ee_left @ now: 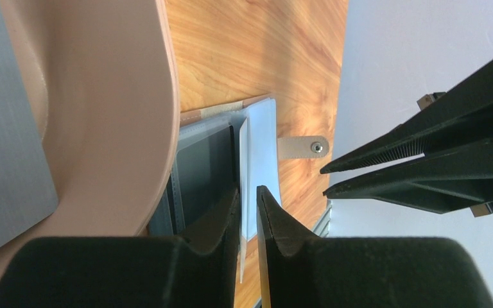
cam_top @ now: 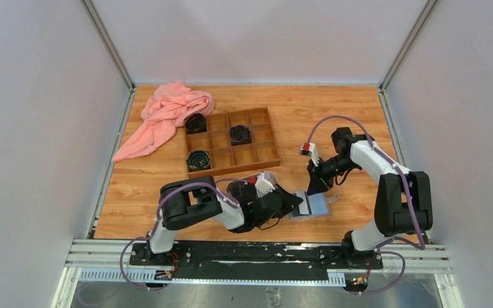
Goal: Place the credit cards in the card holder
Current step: Insert the credit card into the card holder.
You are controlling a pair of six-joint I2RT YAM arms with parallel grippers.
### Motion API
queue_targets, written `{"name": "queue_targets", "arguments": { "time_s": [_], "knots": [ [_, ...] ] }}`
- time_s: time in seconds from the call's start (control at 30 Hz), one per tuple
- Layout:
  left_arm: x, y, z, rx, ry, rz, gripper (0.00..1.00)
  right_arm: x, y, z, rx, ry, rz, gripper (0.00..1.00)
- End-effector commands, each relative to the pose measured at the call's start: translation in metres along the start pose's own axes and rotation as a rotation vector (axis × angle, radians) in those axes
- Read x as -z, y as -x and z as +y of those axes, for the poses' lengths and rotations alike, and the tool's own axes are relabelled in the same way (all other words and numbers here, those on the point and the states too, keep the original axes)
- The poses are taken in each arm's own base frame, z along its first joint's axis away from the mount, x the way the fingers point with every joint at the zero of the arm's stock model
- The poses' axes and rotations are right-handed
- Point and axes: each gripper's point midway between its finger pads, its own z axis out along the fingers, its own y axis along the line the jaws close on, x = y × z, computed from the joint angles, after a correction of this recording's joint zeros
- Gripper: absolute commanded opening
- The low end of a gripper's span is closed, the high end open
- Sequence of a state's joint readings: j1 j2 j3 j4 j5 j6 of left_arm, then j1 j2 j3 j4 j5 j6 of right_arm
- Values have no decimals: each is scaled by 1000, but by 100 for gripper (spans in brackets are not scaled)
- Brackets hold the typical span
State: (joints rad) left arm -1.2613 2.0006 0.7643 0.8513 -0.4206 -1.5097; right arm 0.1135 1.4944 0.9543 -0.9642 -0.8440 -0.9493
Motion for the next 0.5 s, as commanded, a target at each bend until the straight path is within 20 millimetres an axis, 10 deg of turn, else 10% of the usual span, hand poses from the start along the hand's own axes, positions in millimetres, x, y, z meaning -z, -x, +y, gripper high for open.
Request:
{"name": "queue_targets", "arguments": {
  "time_s": [0.0, 0.47],
  "knots": [
    [3, -22, 22, -36, 56, 80, 17, -4, -6, 5, -39, 24, 27, 18],
    [3, -26, 25, -40, 60, 96, 19, 14, 27, 26, 16, 75, -108, 17]
  ]
}}
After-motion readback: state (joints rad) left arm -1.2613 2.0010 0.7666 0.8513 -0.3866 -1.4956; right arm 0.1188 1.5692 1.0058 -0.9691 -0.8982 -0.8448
